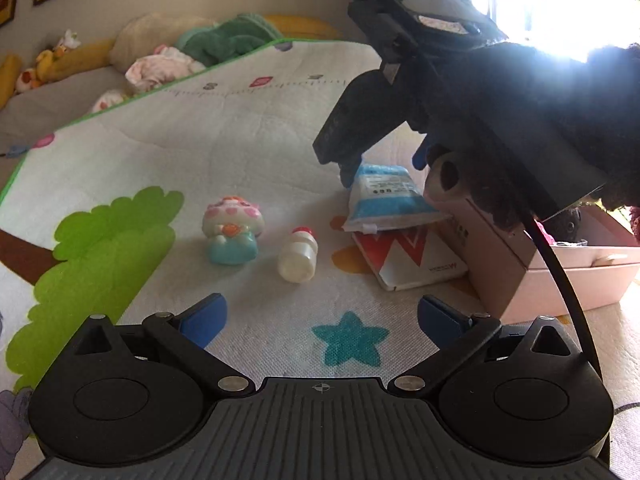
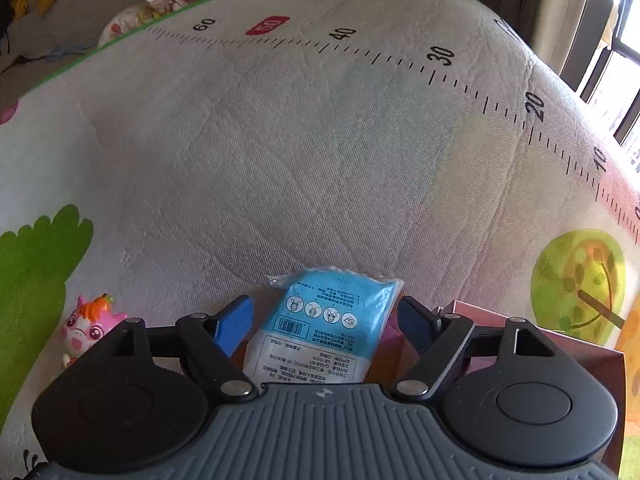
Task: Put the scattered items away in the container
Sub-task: 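Grasp the blue wet-wipes pack with the right tool and lift it, then carry the wet-wipes pack toward the box with the right tool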
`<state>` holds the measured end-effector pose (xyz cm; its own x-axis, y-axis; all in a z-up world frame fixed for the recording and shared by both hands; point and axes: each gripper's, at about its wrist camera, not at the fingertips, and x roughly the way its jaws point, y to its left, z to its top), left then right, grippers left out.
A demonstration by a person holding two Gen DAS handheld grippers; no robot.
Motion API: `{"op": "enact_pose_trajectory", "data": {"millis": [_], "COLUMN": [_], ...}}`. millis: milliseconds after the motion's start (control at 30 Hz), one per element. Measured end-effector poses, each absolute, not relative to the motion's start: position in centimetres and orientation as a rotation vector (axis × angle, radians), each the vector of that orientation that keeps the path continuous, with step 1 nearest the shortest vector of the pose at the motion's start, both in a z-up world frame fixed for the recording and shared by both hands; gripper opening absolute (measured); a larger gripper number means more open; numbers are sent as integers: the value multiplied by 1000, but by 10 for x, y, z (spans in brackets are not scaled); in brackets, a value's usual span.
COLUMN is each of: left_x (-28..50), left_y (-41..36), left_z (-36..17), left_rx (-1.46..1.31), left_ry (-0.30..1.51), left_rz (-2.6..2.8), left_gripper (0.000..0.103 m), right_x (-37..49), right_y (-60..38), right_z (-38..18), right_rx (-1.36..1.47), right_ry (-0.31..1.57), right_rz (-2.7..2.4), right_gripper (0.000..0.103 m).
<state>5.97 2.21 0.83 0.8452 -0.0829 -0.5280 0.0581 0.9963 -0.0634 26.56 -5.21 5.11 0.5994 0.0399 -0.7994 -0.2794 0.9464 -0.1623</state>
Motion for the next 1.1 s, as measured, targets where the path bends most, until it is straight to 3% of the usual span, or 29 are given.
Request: {"op": "enact_pose_trajectory", "data": {"millis": [67,133,200,567,633,667,833,867,933,1000,1100], "left_x": [60,59,60,64,63,63,61,60,57,56,59], "left_y": [23,22,23,27,25,24,19,18,13,7,3], "left_z": [8,8,7,4,5,5,7,8,9,11,15], "left_rx": [-52,-52,-59,-89,-80,-76,-42,-32,6,59,130], "left_ry": [562,559,563,592,587,585,573,567,556,552,537], "left_rz": [-79,-84,-91,-101,-97,-94,-76,-76,-94,-120,-114], "left_gripper": [103,103,103,103,103,103,103,103,103,103,103], "right_x": [267,262,246,57,33,23,-11,-14,-19,-25,-33], "right_y": [-49,-49,-51,-172,-194,-208,-255,-261,-275,-282,-282], "right_z": [41,39,50,145,146,144,105,96,83,74,67], "right_rx": [-305,-291,-283,-112,-102,-93,-115,-139,-130,-121,-118], "right_ry": [942,939,889,746,758,766,777,765,745,706,639], "right_rz": [173,177,203,460,442,430,352,311,270,266,307], "right_gripper": [79,60,54,48,25,25,28,34,56,67,74]}}
